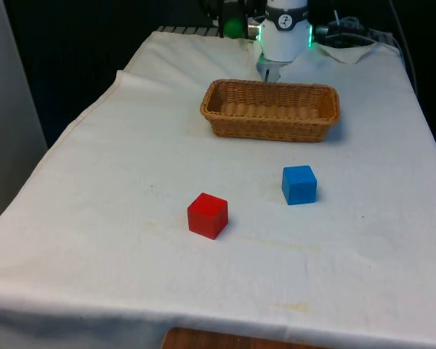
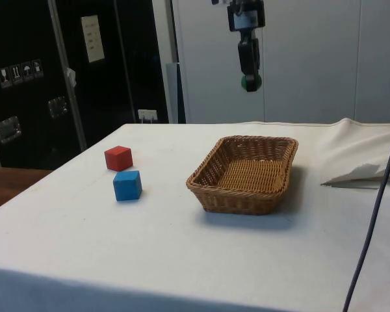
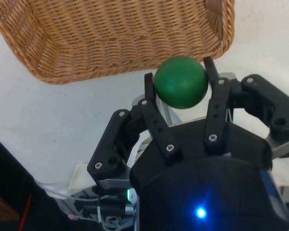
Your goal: Place all non-red objects into the basket.
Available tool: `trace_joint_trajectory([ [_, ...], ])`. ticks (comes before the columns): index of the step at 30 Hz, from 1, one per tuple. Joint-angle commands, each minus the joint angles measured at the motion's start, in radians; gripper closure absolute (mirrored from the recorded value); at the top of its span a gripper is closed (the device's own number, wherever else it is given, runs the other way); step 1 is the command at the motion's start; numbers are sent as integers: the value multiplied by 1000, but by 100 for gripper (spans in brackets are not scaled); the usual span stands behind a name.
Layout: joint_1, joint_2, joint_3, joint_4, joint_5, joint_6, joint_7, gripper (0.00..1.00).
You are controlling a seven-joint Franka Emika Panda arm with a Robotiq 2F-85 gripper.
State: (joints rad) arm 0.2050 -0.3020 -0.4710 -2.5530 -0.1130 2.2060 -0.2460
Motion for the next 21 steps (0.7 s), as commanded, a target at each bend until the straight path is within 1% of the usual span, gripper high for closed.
trace_joint_trajectory([
  [1,0,-2,-2,-15,8,22,6,100],
  [2,1,-1,-3,-22,12,30,8,100],
  [3,0,1,-1,-8,3,9,3,100],
  [5,2,2,-4,-35,21,46,10,100],
  [11,3,15,-4,-74,50,96,17,100],
  [12,3,19,-4,-86,61,112,16,100],
  [13,0,21,-3,-83,55,104,12,100],
  [14,3,21,-4,-92,66,120,16,100],
  [19,2,22,-5,-118,93,147,13,100],
  [20,4,27,-5,-129,105,160,12,100],
  [21,0,27,-3,-118,93,141,12,100],
])
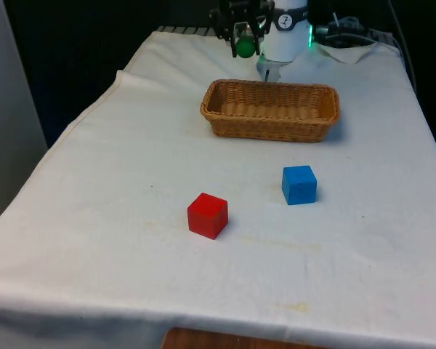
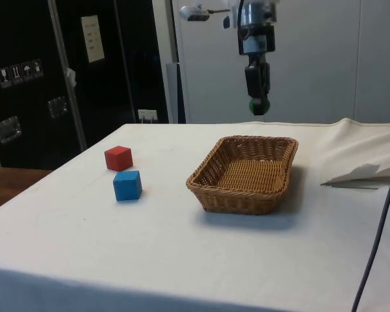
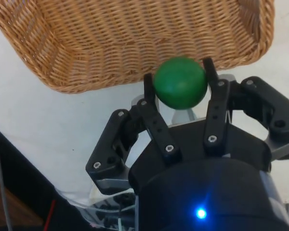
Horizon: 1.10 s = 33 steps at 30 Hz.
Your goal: Place all non-red objects into the basket.
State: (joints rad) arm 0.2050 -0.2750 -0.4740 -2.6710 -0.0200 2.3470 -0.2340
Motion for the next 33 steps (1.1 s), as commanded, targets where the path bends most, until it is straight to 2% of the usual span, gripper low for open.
trace_joint_trajectory([
  [1,4,1,-2,-17,17,25,-1,100],
  [6,11,32,-2,-42,55,73,-12,100],
  [8,12,46,0,-46,65,88,-16,100],
  [9,5,42,2,-42,50,74,-10,100],
  [10,12,54,0,-46,70,94,-19,100],
  [13,10,75,3,-45,86,110,-30,100],
  [20,9,82,4,-44,82,112,-29,100],
  [25,16,112,9,-27,85,128,-25,100],
  [26,11,101,8,-30,79,115,-27,100],
  [28,19,135,10,-20,89,150,-27,100],
  [33,24,179,16,-16,97,202,-29,100],
])
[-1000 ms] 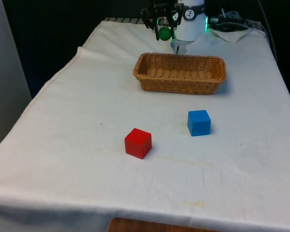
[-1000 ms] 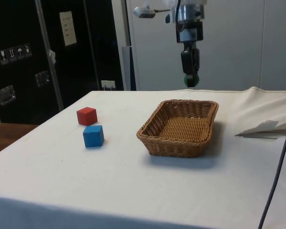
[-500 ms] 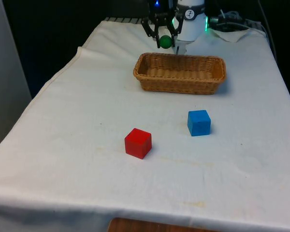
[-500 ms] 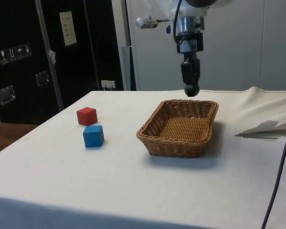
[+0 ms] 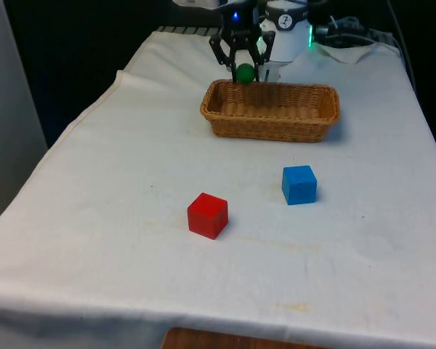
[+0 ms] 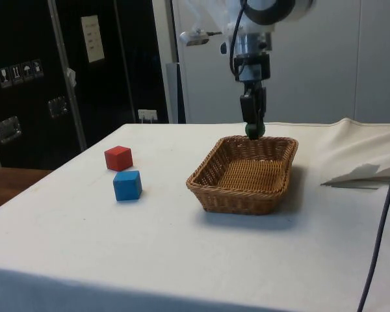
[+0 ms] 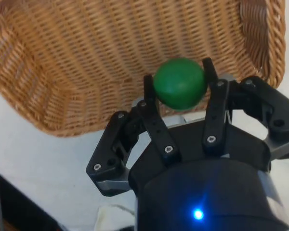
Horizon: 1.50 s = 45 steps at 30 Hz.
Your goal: Place all non-red objects into the basket.
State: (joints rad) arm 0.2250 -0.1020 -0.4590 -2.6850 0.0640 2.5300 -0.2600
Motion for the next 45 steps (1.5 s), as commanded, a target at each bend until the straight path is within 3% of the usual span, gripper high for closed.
trace_joint_trajectory([
  [1,4,14,2,-2,15,30,-3,100],
  [2,0,9,1,0,2,12,0,100],
  [4,6,37,7,-5,28,61,-5,100],
  [10,9,83,19,-8,62,121,-8,100],
  [11,4,86,16,-3,40,106,0,100],
  [12,9,89,21,-7,68,127,-8,100],
  [16,8,107,29,-7,86,149,-10,97],
  [17,8,110,31,-7,89,152,-10,88],
  [18,7,114,33,-7,93,156,-10,69],
  [20,5,119,30,-2,73,147,0,49],
  [21,7,115,33,-7,94,158,-10,49],
  [26,8,117,34,-7,96,160,-9,0],
  [30,5,121,30,-2,75,148,1,0],
  [33,11,119,38,0,94,157,1,0],
  [36,16,120,58,22,81,146,35,0],
  [38,10,121,61,21,76,148,33,0],
  [45,19,129,110,81,74,114,91,0],
])
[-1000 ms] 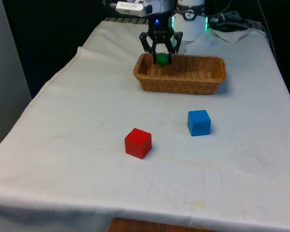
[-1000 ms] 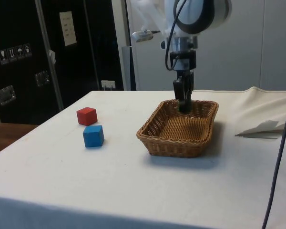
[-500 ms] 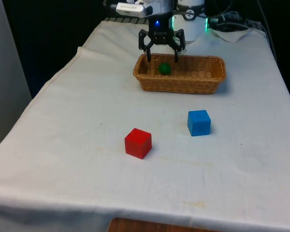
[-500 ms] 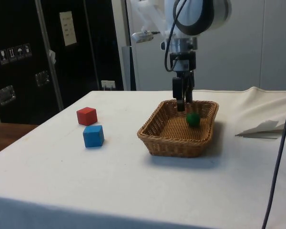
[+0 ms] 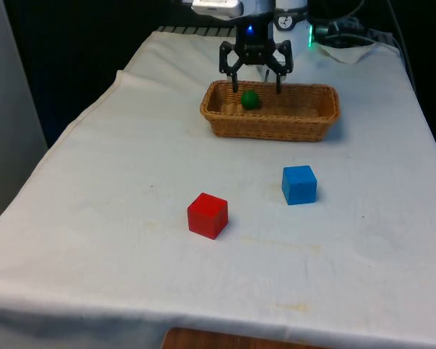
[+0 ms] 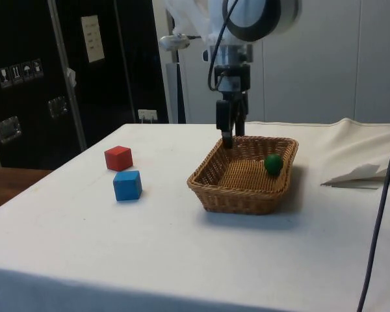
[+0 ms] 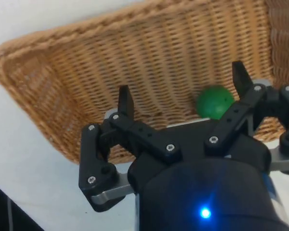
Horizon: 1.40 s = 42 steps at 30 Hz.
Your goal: Place all non-red objects into the basket.
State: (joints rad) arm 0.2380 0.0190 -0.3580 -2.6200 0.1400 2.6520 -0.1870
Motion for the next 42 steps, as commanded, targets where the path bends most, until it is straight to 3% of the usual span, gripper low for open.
trace_joint_trajectory([
  [1,1,0,7,6,0,-4,6,0],
  [3,7,12,20,29,-2,-15,29,0],
  [9,4,26,53,69,0,-28,50,0],
  [12,10,50,71,109,-1,-44,76,0],
  [18,7,72,94,147,0,-49,90,0],
  [23,13,112,117,204,-2,-66,116,0],
  [35,12,162,144,277,0,-74,110,0],
  [42,10,201,153,328,4,-77,72,0],
])
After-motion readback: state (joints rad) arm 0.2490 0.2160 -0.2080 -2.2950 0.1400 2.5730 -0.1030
